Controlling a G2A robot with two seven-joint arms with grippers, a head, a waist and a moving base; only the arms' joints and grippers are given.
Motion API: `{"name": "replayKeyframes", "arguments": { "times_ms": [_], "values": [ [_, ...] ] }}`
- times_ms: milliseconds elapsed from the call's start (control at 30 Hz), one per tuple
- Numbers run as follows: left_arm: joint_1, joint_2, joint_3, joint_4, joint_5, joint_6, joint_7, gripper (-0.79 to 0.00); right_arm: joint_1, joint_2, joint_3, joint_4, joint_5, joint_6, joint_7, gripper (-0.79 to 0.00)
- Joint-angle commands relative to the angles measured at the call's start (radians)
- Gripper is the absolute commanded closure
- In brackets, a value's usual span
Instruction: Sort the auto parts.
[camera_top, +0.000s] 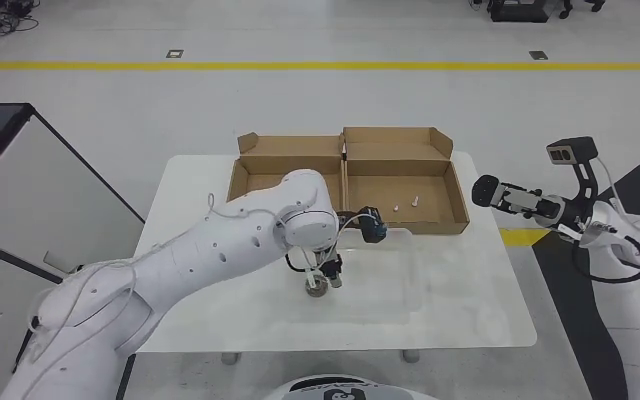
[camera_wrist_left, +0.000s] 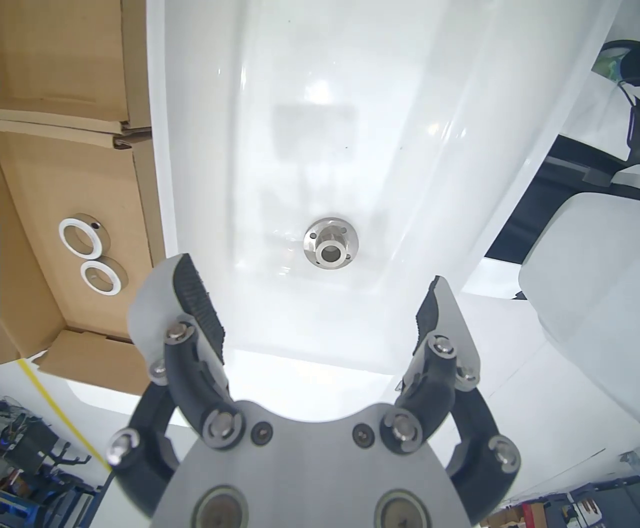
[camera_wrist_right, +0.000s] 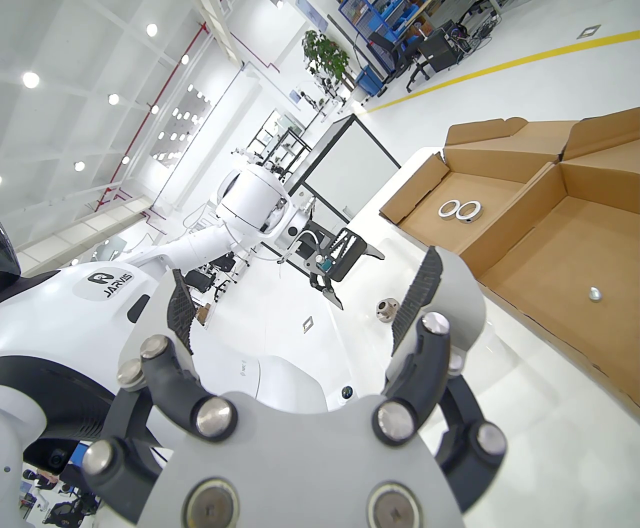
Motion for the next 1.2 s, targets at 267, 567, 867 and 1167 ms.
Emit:
{"name": "replayKeyframes", "arguments": {
  "times_ms": [267, 567, 867, 1167],
  "values": [
    [0.031, 0.029, 0.010, -0.017, 0.029, -0.045, 0.017, -0.650, 0.000, 0.000, 0.000, 0.000, 0.000, 0.000, 0.000, -0.785],
    [0.047, 0.047, 0.045, -0.004, 0.057, -0.094, 0.066, -0.523, 0.000, 0.000, 0.000, 0.000, 0.000, 0.000, 0.000, -0.785],
    [0.055, 0.062, 0.071, 0.023, 0.069, -0.107, 0.079, -0.517, 0.000, 0.000, 0.000, 0.000, 0.000, 0.000, 0.000, -0.785],
    [0.071, 0.063, 0.079, 0.032, 0.092, -0.105, 0.086, -0.471, 0.000, 0.000, 0.000, 0.000, 0.000, 0.000, 0.000, -0.785]
  ]
}}
